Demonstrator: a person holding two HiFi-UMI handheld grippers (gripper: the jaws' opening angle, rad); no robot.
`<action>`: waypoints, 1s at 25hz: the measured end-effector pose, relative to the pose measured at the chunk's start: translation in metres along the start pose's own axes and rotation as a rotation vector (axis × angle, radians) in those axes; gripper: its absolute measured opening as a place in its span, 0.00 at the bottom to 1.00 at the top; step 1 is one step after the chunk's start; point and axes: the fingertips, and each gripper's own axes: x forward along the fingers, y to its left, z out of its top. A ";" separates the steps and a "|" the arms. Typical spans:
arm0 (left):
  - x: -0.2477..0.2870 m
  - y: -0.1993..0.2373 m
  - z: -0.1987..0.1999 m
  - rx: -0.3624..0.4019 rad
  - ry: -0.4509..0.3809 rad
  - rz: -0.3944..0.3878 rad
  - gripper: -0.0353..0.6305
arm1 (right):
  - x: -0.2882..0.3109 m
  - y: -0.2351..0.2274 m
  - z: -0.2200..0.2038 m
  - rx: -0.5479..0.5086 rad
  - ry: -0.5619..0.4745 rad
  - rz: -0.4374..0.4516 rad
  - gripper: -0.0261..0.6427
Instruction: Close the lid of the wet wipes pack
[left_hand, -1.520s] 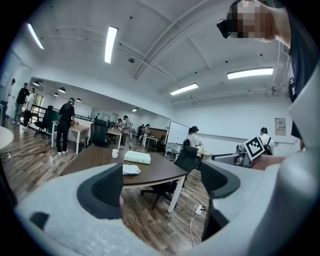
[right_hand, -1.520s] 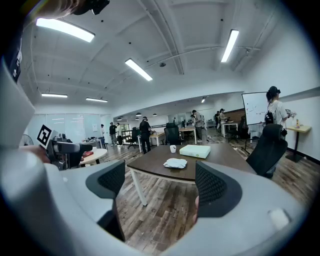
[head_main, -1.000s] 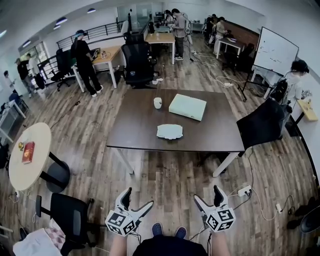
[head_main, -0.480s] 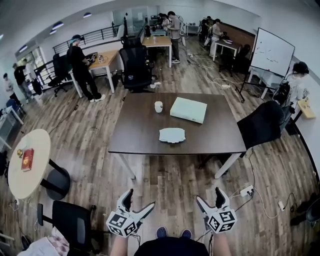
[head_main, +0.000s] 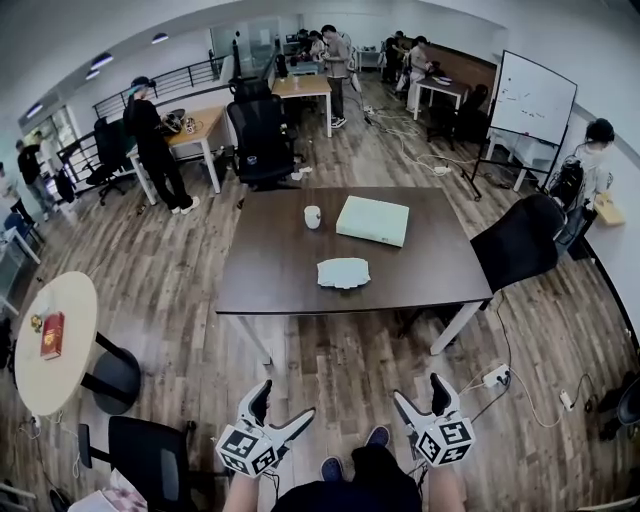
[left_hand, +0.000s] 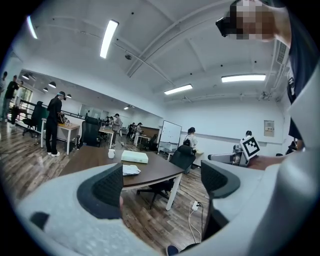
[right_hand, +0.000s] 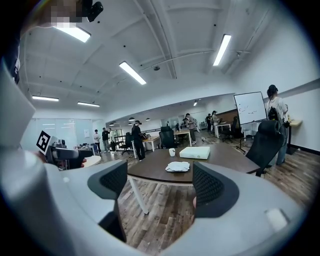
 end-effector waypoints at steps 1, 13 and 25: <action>0.002 0.001 0.001 0.003 -0.001 -0.002 0.76 | 0.002 -0.001 0.000 0.005 -0.001 0.001 0.67; 0.034 0.027 0.007 0.009 -0.012 0.022 0.76 | 0.046 -0.026 0.002 -0.011 0.007 0.015 0.65; 0.087 0.051 0.019 0.015 -0.012 0.031 0.76 | 0.087 -0.057 0.013 0.009 0.009 0.032 0.65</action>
